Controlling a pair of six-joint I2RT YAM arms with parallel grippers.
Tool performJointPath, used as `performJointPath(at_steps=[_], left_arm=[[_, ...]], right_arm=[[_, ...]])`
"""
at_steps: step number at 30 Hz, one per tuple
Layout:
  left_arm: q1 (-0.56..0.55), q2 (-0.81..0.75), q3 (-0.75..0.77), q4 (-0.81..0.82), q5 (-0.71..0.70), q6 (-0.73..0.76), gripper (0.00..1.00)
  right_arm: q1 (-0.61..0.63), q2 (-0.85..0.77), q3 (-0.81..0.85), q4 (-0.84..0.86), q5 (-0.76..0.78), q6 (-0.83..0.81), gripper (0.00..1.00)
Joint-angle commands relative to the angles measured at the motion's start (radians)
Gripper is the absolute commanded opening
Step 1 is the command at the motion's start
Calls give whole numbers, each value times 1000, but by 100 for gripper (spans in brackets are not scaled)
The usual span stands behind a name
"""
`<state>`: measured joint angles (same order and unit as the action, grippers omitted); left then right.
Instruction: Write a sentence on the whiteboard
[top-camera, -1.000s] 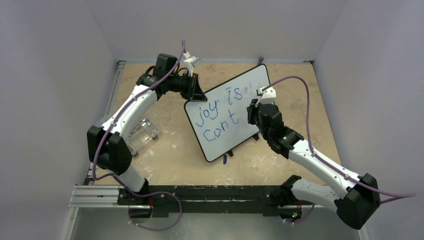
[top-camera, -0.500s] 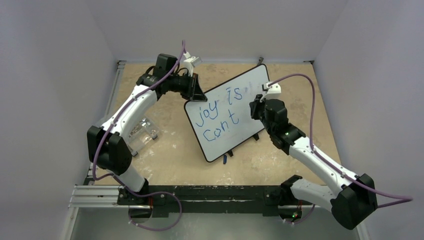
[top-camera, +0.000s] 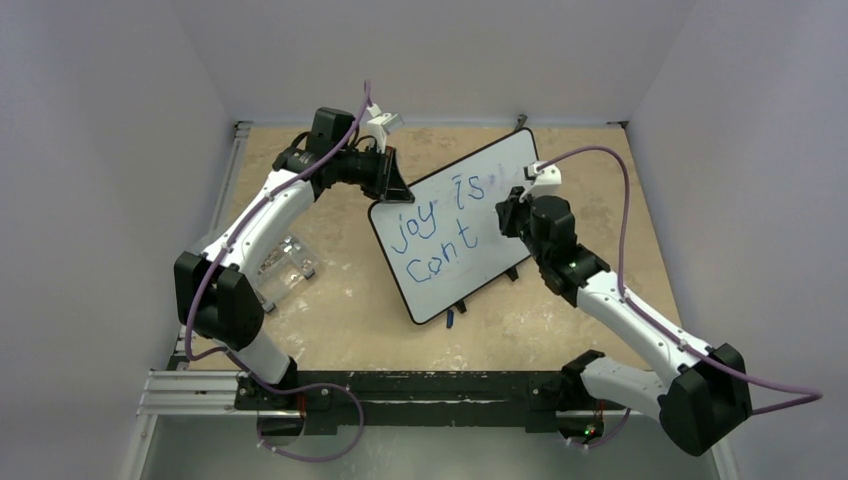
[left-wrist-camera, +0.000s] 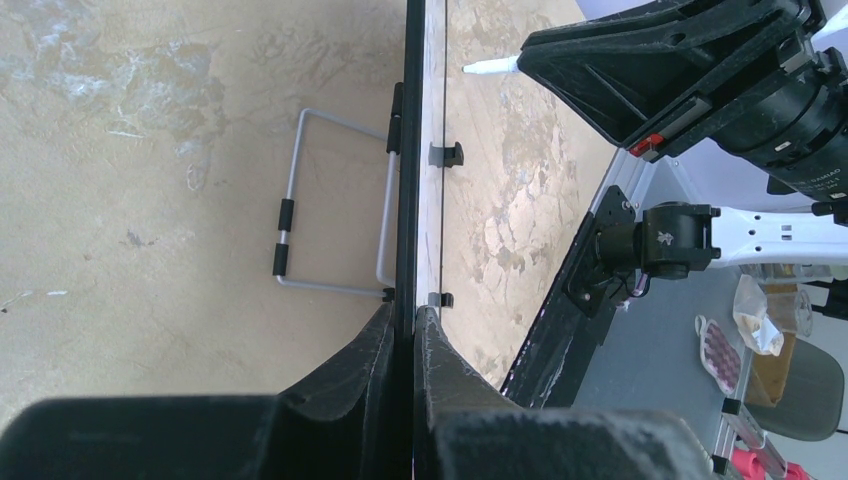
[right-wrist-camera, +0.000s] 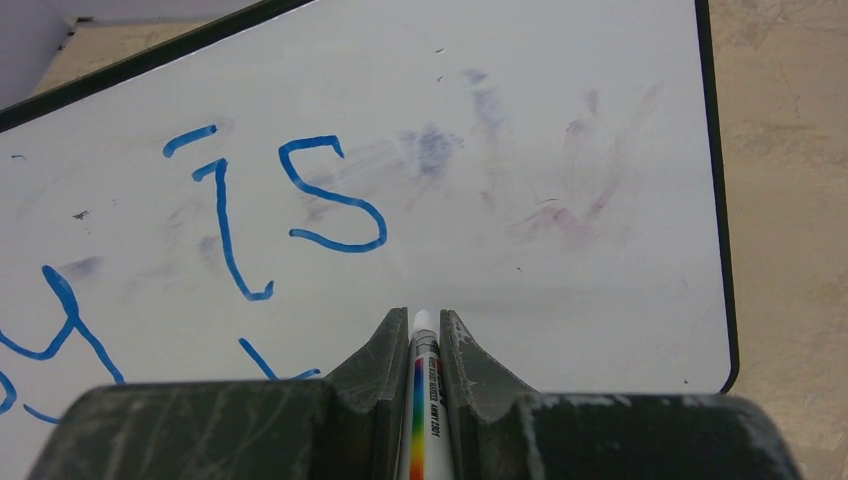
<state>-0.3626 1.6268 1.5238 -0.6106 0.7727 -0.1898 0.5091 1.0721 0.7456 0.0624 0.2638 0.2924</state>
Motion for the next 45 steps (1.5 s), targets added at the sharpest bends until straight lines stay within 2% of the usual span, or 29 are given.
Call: performJointPath(at_steps=[1, 19, 37, 45], left_arm=[[1, -34, 12, 39, -40, 59, 0], [1, -36, 12, 37, -41, 59, 0], [1, -37, 12, 37, -41, 59, 0], [1, -38, 11, 38, -41, 59, 0]], right_arm=[[-6, 4, 0, 51, -24, 9, 0], [-7, 67, 2, 82, -62, 20, 0], [-8, 64, -42, 111, -250, -23, 0], [-8, 57, -99, 110, -261, -35, 0]])
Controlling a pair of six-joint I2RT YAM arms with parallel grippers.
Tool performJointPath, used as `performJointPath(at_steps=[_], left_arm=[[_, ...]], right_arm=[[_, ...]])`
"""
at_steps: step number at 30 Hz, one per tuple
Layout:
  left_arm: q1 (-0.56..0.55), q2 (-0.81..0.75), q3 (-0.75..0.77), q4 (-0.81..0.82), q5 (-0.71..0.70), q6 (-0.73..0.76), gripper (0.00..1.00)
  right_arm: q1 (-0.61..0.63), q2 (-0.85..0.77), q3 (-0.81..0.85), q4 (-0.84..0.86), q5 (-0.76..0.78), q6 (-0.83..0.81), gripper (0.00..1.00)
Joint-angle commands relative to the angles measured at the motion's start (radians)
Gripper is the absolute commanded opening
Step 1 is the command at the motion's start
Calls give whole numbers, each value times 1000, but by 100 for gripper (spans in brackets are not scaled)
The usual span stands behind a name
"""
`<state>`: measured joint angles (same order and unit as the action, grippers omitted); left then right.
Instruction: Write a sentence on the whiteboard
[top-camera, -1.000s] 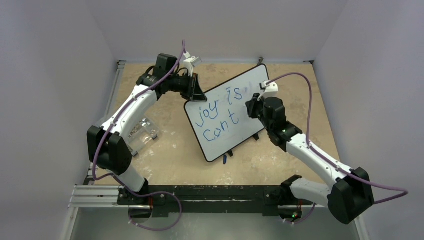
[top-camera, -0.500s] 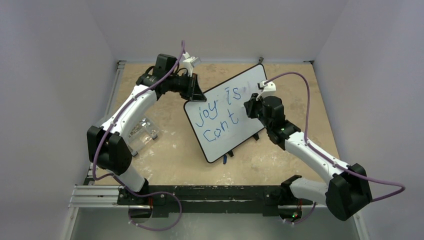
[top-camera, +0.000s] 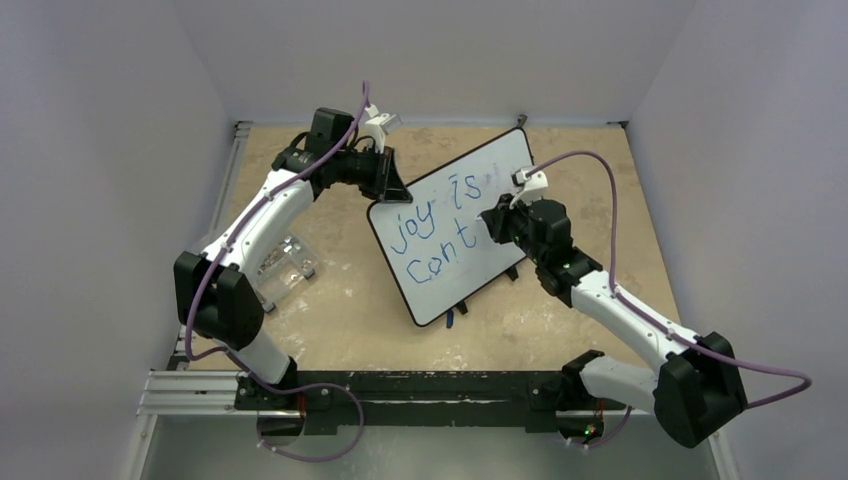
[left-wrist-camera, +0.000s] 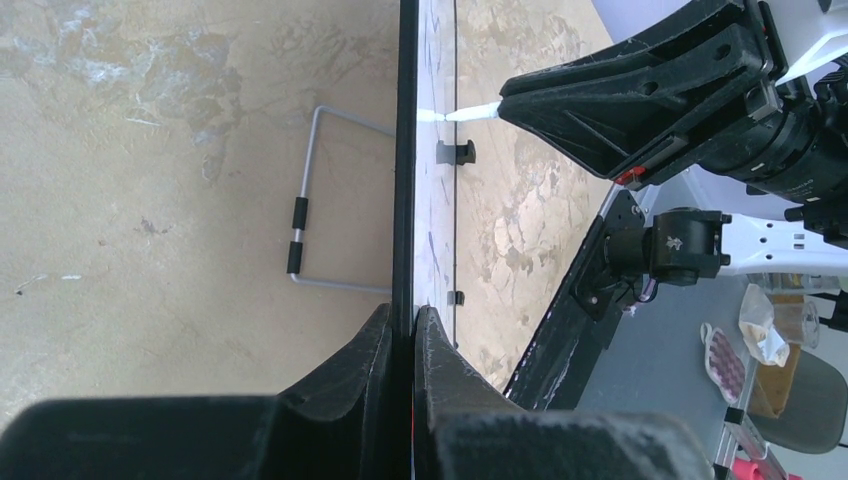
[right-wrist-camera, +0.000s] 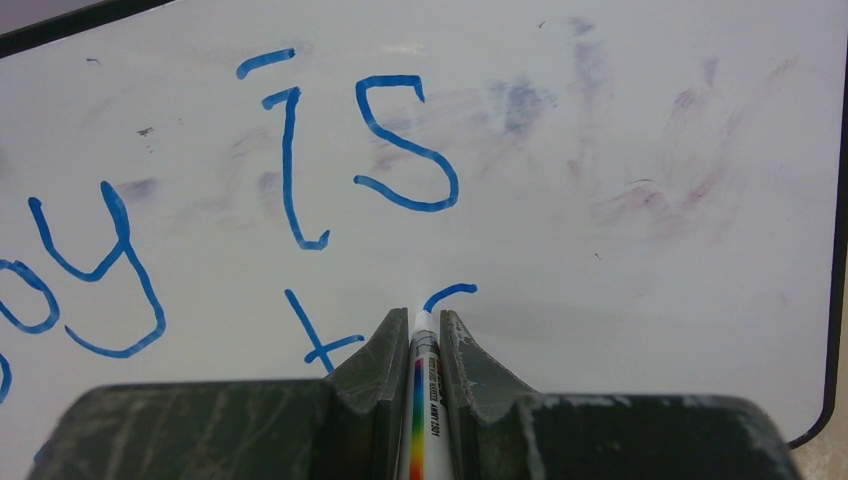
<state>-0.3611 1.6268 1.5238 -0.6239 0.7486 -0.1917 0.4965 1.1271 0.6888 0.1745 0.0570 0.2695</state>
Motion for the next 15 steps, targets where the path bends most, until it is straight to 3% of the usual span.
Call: performJointPath(at_steps=[1, 15], left_arm=[[-1, -38, 12, 50, -17, 61, 0], [-1, -40, 10, 50, -18, 63, 0]], right_arm=[[5, -1, -47, -6, -54, -9, 0], [4, -34, -55, -75, 83, 37, 0]])
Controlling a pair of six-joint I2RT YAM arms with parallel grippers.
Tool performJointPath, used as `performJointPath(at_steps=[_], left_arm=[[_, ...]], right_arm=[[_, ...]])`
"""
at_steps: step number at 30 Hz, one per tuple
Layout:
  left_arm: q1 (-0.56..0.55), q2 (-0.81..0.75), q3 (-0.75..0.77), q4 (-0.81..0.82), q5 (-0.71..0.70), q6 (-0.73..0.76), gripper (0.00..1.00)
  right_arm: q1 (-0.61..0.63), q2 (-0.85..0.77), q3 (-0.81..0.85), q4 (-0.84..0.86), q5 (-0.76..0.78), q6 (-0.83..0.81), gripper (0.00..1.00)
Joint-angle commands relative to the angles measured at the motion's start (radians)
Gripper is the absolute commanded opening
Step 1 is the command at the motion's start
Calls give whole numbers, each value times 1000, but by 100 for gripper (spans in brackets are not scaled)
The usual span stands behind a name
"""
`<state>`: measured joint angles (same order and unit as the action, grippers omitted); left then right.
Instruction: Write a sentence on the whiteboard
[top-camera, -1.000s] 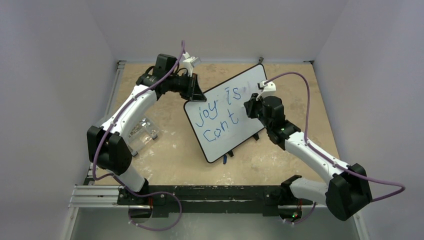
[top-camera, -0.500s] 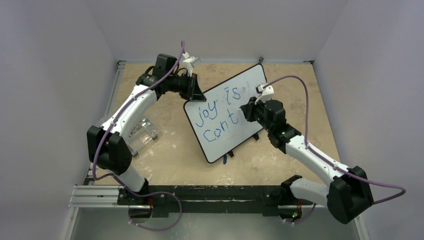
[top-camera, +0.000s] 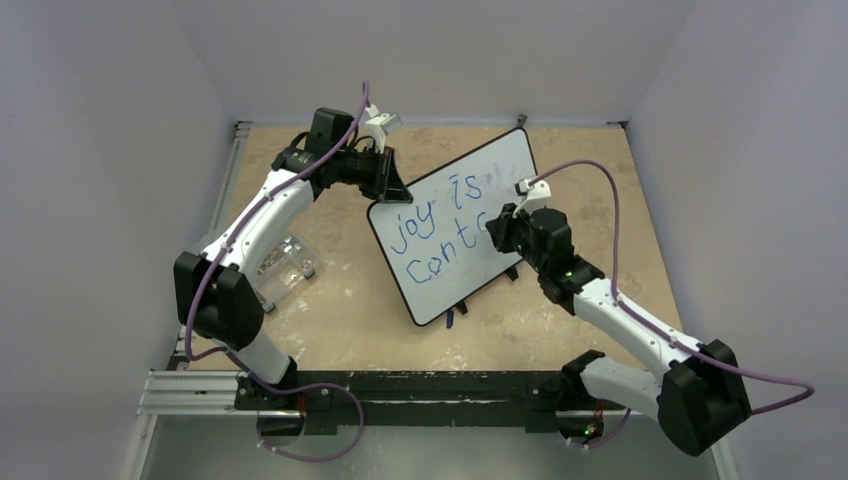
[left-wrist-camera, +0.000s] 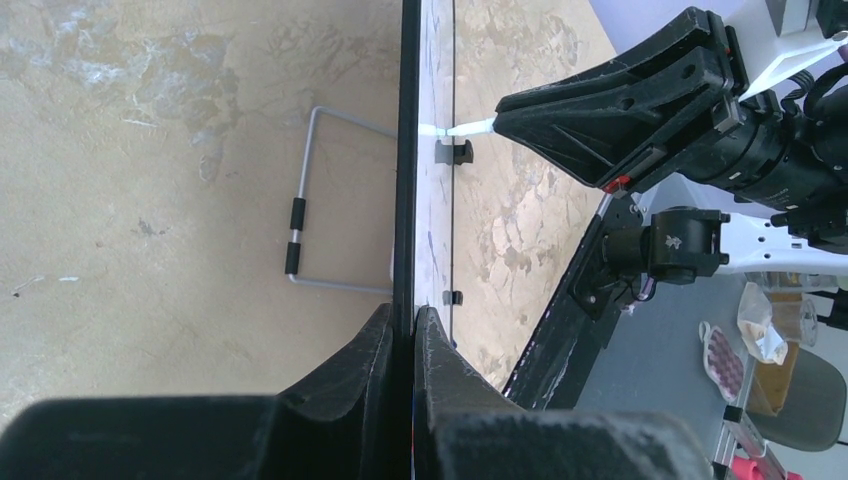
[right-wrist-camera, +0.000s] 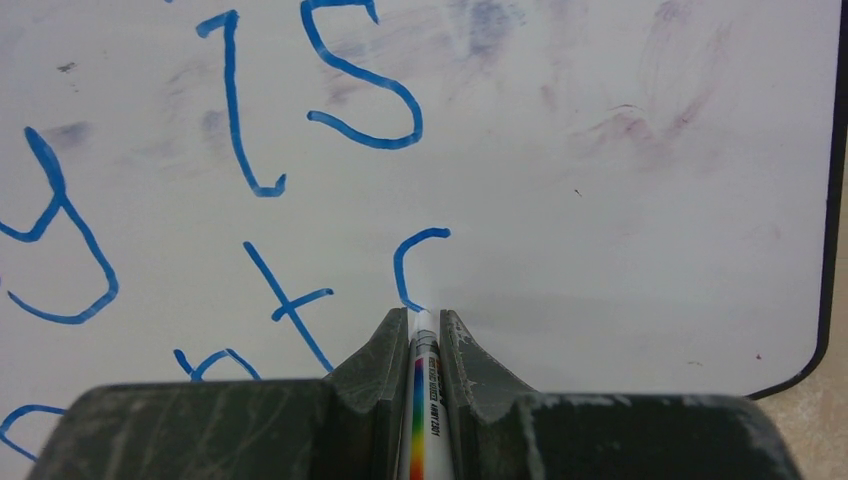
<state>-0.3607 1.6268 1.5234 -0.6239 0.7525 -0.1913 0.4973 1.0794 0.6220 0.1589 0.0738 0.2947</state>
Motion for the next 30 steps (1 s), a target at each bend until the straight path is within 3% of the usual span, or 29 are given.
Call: performJointPath(at_steps=[1, 16, 30], left_arm=[[0, -39, 10, 50, -22, 62, 0], [-1, -38, 12, 50, -22, 62, 0], [-1, -36, 11, 49, -24, 62, 0]], right_arm=[[4, 18, 21, -63, 76, 12, 0], [4, 100, 174, -72, 98, -9, 0], [4, 121, 198, -61, 89, -9, 0]])
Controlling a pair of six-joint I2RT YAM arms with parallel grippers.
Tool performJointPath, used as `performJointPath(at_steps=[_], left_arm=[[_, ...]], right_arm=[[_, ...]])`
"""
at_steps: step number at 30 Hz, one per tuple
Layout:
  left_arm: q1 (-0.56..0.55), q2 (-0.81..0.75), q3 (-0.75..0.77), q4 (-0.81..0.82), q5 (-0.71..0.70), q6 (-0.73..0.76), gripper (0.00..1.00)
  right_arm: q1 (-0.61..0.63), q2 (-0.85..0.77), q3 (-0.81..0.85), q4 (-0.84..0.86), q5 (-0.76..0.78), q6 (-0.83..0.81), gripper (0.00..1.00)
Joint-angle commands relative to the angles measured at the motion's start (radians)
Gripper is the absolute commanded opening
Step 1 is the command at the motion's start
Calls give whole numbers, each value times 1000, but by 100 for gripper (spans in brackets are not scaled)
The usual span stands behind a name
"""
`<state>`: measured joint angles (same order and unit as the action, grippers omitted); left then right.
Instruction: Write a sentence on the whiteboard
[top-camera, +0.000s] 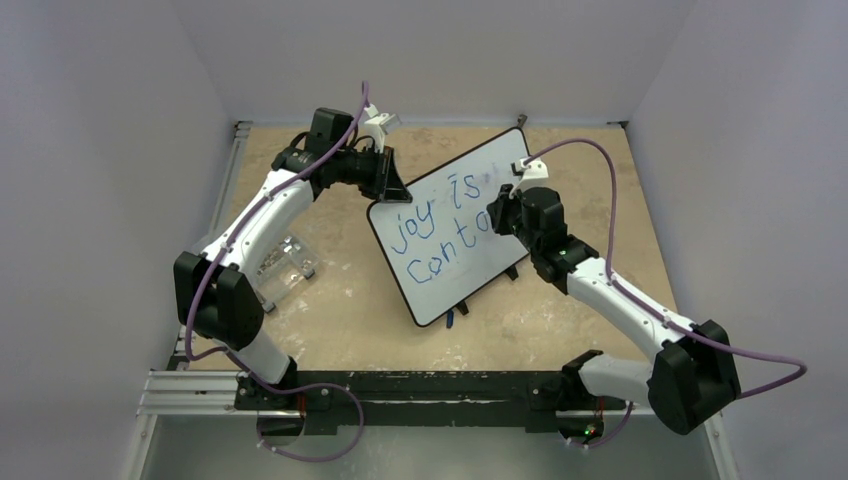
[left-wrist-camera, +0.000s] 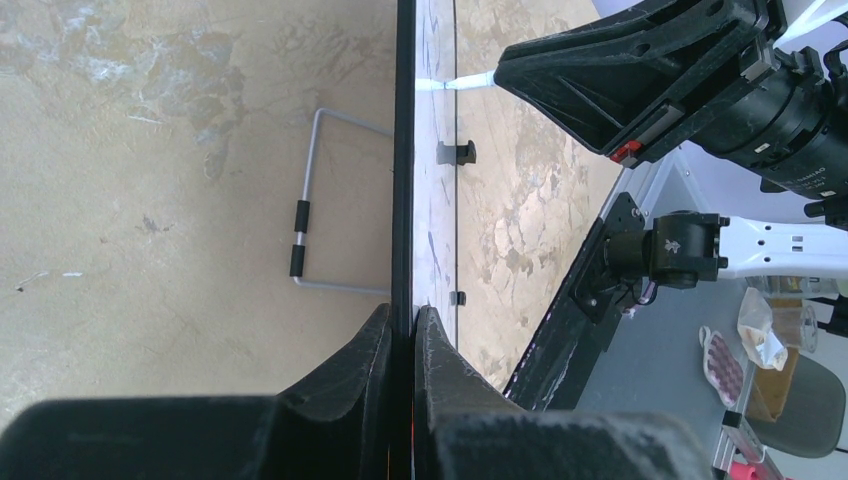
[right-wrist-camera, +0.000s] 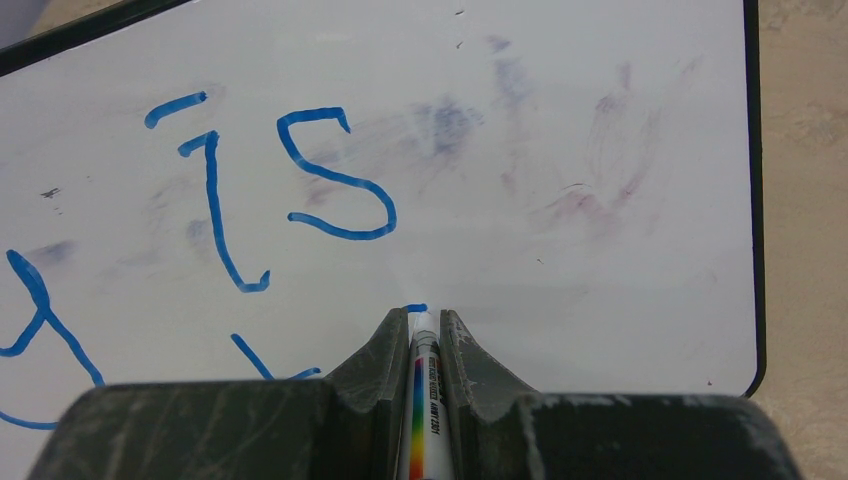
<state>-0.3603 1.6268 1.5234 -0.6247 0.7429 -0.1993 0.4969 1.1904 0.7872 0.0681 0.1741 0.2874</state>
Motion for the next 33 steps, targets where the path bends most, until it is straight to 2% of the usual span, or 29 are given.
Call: performJointPath(at_steps=[1, 11, 25, 33], left_arm=[[-2, -37, 12, 49, -13, 70, 0], [-2, -42, 12, 49, -17, 72, 0], [-2, -40, 12, 48, -18, 73, 0], [-2, -43, 11, 48, -19, 72, 0]], right_arm=[[5, 7, 29, 30, -12, 1, 0], [5, 2, 28, 29, -26, 8, 0], [4, -80, -118, 23, -34, 52, 0], [4, -113, -141, -1, -1, 48, 0]])
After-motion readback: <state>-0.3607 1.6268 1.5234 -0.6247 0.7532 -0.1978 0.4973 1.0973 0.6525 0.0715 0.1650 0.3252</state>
